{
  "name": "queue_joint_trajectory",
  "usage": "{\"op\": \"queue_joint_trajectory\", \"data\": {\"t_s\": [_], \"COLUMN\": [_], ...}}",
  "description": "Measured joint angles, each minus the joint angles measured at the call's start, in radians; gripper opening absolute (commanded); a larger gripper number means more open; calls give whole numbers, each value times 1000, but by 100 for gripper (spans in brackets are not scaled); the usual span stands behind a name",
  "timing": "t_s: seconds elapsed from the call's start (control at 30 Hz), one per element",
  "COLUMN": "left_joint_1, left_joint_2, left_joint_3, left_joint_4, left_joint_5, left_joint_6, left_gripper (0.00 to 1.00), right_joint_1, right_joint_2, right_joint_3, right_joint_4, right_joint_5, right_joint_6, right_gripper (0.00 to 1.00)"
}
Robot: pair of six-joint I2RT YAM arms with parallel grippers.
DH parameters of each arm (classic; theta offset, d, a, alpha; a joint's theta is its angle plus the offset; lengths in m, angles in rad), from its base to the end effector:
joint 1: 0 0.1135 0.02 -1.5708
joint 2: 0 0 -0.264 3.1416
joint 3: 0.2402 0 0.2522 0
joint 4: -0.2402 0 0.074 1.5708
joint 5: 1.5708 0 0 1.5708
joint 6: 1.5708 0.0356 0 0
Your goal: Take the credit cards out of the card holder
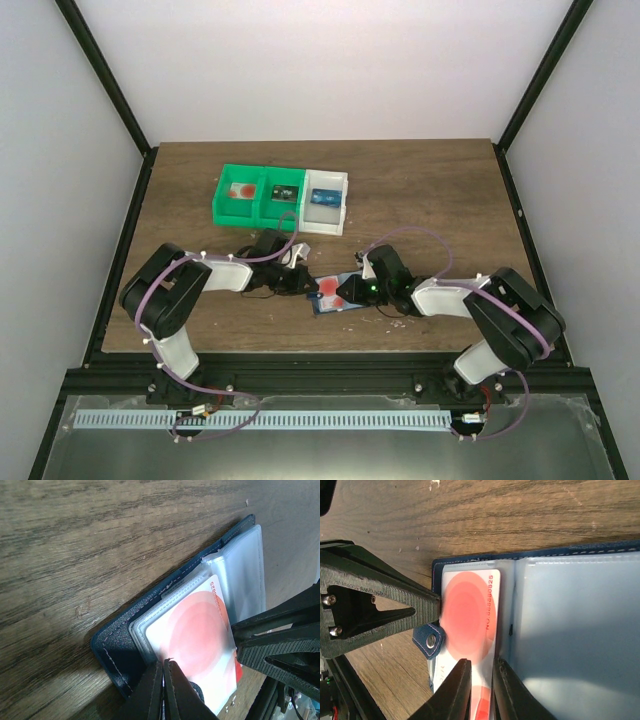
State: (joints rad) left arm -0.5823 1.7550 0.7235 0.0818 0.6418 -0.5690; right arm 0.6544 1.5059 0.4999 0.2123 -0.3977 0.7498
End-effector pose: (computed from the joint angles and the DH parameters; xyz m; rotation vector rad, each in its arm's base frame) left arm 0.2433 -0.1857 0.1103 0.3063 2.7010 -1.2259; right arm 0.1976 0.1689 0.1260 -0.0897 2.5913 1.0807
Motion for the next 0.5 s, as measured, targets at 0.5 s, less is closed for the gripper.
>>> {"op": "queue_joint_trajectory", "data": {"t_s": [0.5], "left_joint_1": [0], "left_joint_2": [0], "left_joint_3": [-4], "left_joint_4": [7], "left_joint_5": [0], "left_joint_6": [0], "left_gripper": [4], "right_joint_1": [-4], "right_joint_2": [9], "right_joint_3": [-6], "right_joint_4": [23], "right_joint_5": [-22], "right_joint_6": [16], "right_gripper": [15]}}
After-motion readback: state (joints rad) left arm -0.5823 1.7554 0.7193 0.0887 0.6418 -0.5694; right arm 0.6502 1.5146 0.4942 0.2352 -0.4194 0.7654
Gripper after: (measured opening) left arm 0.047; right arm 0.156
